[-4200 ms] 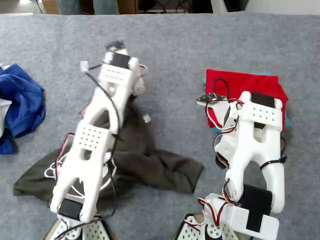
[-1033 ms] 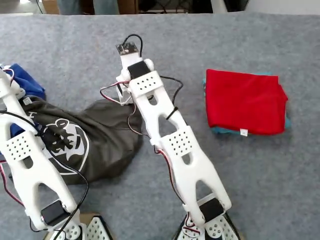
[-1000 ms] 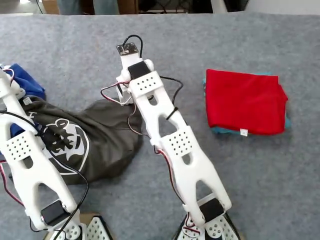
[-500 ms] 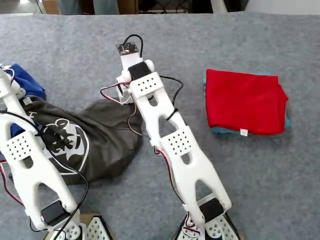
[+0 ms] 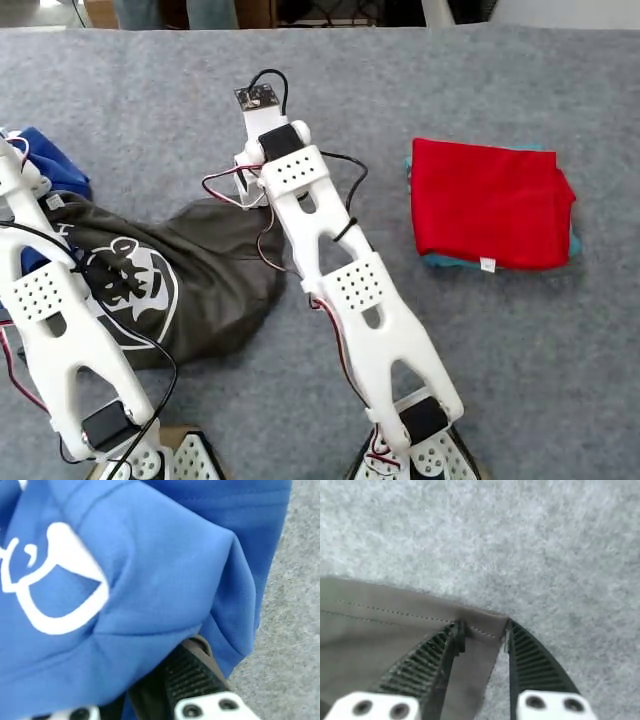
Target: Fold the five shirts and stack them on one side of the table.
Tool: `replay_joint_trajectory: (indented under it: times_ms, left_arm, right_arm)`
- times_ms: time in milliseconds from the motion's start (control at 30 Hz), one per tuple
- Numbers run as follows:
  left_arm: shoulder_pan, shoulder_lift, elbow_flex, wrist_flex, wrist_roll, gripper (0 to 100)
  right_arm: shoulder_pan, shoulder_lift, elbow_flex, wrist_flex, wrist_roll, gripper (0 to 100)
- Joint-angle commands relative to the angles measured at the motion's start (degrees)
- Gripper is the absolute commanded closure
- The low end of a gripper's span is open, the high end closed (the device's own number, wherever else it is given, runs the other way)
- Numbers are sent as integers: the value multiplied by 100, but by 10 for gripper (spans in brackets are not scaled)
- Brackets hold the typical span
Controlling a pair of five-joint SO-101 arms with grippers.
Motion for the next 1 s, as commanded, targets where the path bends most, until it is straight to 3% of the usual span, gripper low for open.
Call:
replay_joint_trajectory:
  times_ms: [0,67,500,700,967]
  left_arm:
    - [84,-18,-145,26,-70,971]
    - [84,-18,-145,26,-70,971]
    - [110,-202,-145,18,-70,971]
    - [505,-1231,-145,88,-62,971]
    - [752,-3727,-84,149,-70,971]
  right_arm:
    - [123,4,-119,9,-44,900]
    - [114,4,-119,-9,-9,941]
    - [123,-4,-189,158,-44,984]
    - [308,-558,-1288,519,-9,984]
    - [765,-3178,-1218,527,70,984]
